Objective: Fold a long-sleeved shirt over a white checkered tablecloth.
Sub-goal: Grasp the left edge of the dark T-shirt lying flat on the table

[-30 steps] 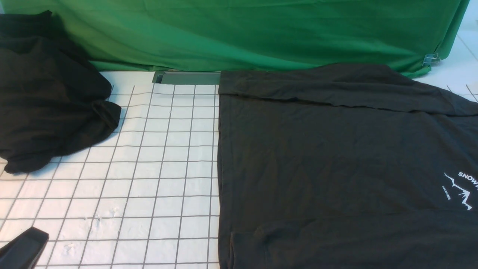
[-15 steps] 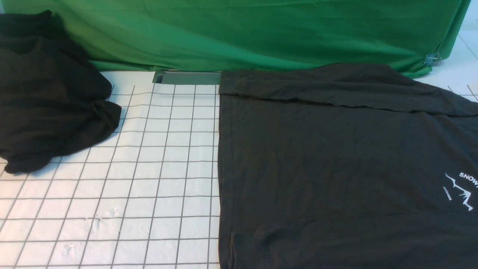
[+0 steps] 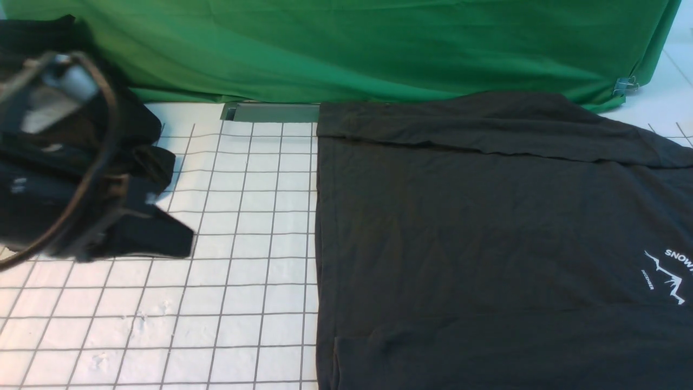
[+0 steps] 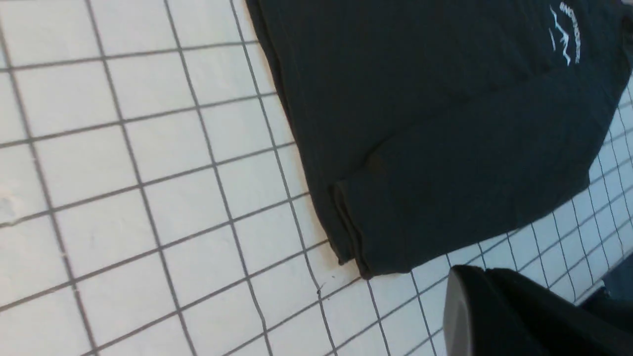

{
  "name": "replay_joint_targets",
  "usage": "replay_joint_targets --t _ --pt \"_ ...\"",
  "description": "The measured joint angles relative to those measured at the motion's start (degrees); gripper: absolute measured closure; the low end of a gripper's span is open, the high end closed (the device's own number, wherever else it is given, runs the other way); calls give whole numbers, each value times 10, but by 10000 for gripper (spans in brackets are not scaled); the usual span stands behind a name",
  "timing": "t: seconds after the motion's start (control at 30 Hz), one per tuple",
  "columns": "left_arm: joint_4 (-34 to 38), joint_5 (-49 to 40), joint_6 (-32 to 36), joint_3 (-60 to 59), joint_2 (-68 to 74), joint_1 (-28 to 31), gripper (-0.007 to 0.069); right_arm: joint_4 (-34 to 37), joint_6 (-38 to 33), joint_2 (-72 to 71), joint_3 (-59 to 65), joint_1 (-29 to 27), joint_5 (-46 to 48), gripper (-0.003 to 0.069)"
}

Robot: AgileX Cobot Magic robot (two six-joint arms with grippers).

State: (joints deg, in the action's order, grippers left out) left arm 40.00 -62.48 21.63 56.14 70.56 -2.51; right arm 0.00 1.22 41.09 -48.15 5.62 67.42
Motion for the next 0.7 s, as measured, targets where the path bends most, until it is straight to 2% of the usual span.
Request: replay_joint_targets --t 0.17,0.3,0.43,0.7 --pt "-22 41 -13 4 83 -137 606 0 -19 22 3 0 -1 608" --pt "-97 93 -100 24 150 -252 575 0 -23 22 3 0 -21 600" --pt "-144 123 -146 40 210 -297 512 0 -23 22 3 0 -34 591" --pt "-155 223 -157 45 302 -310 325 0 -24 23 3 0 -36 578"
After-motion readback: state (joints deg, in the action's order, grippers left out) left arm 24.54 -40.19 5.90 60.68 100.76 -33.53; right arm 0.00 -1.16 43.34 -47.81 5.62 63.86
